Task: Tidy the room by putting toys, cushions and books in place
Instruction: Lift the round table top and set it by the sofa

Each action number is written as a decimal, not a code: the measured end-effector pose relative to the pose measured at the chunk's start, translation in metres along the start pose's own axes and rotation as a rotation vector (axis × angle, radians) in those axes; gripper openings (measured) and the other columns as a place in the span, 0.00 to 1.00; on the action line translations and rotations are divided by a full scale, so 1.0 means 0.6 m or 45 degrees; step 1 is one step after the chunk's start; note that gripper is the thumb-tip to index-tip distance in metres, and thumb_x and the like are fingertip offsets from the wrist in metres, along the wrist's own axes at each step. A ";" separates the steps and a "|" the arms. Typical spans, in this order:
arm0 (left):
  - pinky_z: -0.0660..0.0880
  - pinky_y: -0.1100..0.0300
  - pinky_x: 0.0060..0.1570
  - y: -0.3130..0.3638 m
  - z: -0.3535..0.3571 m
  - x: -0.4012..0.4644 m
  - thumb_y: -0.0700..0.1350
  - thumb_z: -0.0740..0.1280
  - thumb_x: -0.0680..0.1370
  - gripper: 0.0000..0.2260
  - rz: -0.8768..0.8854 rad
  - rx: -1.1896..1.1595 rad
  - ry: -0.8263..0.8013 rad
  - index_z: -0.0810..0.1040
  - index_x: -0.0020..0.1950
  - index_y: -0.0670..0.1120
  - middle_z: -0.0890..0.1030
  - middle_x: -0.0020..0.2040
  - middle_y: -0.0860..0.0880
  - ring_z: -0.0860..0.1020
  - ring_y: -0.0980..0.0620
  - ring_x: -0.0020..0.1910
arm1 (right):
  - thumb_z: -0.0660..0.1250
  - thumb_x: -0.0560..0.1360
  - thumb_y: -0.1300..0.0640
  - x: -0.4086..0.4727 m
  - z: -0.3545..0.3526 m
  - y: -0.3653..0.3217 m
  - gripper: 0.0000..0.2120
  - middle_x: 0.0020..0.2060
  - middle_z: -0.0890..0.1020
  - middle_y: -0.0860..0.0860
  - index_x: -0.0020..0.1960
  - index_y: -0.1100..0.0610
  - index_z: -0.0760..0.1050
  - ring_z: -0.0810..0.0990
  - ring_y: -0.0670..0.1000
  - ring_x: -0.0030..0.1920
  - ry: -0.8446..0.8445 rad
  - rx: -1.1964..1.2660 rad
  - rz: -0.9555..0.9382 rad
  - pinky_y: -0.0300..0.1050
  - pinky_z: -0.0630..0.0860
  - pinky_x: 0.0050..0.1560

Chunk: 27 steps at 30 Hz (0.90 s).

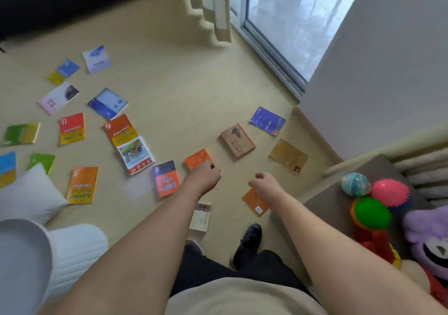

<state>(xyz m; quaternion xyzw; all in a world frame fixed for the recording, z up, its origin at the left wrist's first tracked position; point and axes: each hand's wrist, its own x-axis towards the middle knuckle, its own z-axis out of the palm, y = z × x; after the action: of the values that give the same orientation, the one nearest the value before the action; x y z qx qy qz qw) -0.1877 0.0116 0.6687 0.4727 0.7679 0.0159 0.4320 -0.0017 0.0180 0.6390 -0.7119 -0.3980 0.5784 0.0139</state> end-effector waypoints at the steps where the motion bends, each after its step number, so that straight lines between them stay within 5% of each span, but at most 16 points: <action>1: 0.68 0.56 0.43 -0.026 -0.011 -0.003 0.46 0.57 0.80 0.11 -0.040 -0.036 0.021 0.77 0.54 0.44 0.79 0.50 0.44 0.76 0.43 0.50 | 0.63 0.77 0.53 -0.002 0.022 -0.015 0.26 0.66 0.73 0.55 0.73 0.54 0.64 0.75 0.56 0.61 -0.026 -0.045 -0.023 0.54 0.75 0.62; 12: 0.66 0.56 0.39 -0.269 -0.097 -0.016 0.48 0.56 0.79 0.08 -0.191 -0.241 0.026 0.71 0.47 0.46 0.75 0.43 0.47 0.71 0.49 0.40 | 0.63 0.76 0.55 -0.030 0.243 -0.086 0.28 0.65 0.74 0.56 0.75 0.56 0.63 0.75 0.57 0.62 -0.103 -0.197 -0.013 0.51 0.74 0.59; 17: 0.70 0.56 0.43 -0.356 -0.140 -0.021 0.48 0.56 0.80 0.09 -0.259 -0.221 0.050 0.73 0.50 0.46 0.78 0.48 0.46 0.76 0.46 0.46 | 0.62 0.78 0.57 -0.041 0.318 -0.114 0.26 0.65 0.73 0.56 0.75 0.58 0.62 0.74 0.56 0.62 -0.125 -0.192 -0.044 0.49 0.74 0.57; 21: 0.68 0.56 0.41 -0.404 -0.169 -0.025 0.49 0.56 0.81 0.11 -0.305 -0.325 0.170 0.74 0.55 0.46 0.78 0.50 0.46 0.76 0.46 0.48 | 0.62 0.78 0.60 -0.043 0.370 -0.140 0.23 0.53 0.76 0.53 0.72 0.59 0.64 0.73 0.52 0.51 -0.200 -0.240 -0.098 0.39 0.68 0.37; 27: 0.66 0.58 0.37 -0.497 -0.195 -0.036 0.49 0.56 0.80 0.10 -0.329 -0.410 0.162 0.74 0.51 0.47 0.78 0.48 0.48 0.74 0.49 0.45 | 0.62 0.77 0.58 -0.054 0.453 -0.201 0.23 0.46 0.75 0.51 0.71 0.59 0.66 0.73 0.49 0.43 -0.198 -0.325 -0.143 0.40 0.65 0.33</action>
<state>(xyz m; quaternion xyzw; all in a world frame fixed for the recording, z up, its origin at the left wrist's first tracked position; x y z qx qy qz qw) -0.4759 -0.1241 0.6268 0.2931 0.8355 0.1127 0.4509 -0.2956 -0.0382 0.6331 -0.6377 -0.5073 0.5748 -0.0752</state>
